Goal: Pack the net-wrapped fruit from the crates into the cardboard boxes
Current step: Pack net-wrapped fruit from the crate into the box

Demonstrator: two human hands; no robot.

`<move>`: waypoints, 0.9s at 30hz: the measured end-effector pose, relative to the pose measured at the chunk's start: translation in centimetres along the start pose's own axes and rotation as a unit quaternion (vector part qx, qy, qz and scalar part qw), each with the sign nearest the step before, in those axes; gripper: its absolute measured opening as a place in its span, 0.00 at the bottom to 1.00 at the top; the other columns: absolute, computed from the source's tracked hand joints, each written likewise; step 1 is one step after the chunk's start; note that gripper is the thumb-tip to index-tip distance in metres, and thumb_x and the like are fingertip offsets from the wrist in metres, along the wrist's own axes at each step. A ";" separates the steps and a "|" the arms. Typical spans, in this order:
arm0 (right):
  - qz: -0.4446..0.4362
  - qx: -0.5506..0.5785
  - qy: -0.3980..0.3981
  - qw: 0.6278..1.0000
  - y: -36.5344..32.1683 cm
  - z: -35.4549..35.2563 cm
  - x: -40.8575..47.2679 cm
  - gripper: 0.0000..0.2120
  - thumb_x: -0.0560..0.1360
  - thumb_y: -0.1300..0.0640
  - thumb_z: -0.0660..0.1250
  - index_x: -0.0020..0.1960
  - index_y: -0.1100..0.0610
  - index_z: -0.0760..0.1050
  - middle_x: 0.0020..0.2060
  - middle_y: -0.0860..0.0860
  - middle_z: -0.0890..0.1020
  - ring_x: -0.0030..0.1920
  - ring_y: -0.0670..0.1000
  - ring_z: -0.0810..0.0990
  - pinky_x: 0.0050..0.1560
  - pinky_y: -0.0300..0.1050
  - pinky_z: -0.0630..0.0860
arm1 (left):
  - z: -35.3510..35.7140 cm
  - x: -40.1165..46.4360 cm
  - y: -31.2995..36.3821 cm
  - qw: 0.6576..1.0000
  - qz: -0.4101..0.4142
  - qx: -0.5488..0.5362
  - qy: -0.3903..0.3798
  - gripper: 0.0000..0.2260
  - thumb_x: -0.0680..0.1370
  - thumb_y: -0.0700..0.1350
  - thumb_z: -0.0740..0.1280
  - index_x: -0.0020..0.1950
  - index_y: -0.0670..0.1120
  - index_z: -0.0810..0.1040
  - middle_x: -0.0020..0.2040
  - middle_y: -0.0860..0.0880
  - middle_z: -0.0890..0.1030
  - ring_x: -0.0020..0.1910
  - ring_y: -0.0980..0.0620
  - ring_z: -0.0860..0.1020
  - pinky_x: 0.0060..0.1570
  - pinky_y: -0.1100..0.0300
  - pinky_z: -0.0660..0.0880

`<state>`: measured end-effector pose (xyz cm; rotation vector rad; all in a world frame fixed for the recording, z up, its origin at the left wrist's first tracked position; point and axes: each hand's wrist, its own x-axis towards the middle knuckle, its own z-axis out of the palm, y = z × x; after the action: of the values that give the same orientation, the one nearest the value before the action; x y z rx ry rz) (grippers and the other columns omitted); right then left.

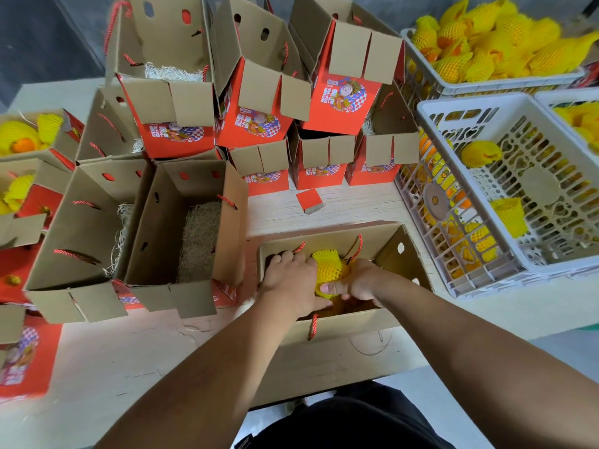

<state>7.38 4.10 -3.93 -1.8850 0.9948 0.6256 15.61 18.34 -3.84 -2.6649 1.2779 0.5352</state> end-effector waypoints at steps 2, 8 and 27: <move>-0.002 -0.002 0.011 1.000 0.2 -0.1 0.2 0.24 0.67 0.44 0.82 0.49 0.63 0.81 0.37 0.53 0.86 0.40 0.51 0.83 0.53 0.47 0.81 | -0.4 -0.1 0.5 1.000 -0.005 -0.018 0.013 0.32 0.73 0.71 0.68 0.66 0.49 0.76 0.65 0.48 0.78 0.66 0.43 0.74 0.62 0.50 0.69; 0.012 -0.142 -0.014 0.990 0.1 -0.1 -0.3 0.34 0.71 0.42 0.78 0.67 0.61 0.72 0.59 0.57 0.81 0.54 0.57 0.80 0.54 0.46 0.76 | -0.9 -0.5 0.9 0.999 0.008 -0.029 -0.026 0.12 0.76 0.40 0.67 0.57 0.50 0.83 0.62 0.48 0.80 0.65 0.44 0.75 0.64 0.52 0.71; -0.327 0.002 0.222 0.918 6.2 -10.1 -5.0 0.21 0.76 0.68 0.62 0.65 0.53 0.80 0.56 0.50 0.86 0.57 0.50 0.83 0.59 0.46 0.77 | -6.6 0.7 13.7 0.933 0.062 -0.336 0.113 0.05 0.81 0.41 0.62 0.52 0.49 0.76 0.53 0.49 0.81 0.53 0.47 0.78 0.48 0.53 0.73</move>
<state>-0.27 -4.60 1.70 -2.2348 0.5540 -0.2108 7.07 7.39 2.37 -3.2915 1.5591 0.8297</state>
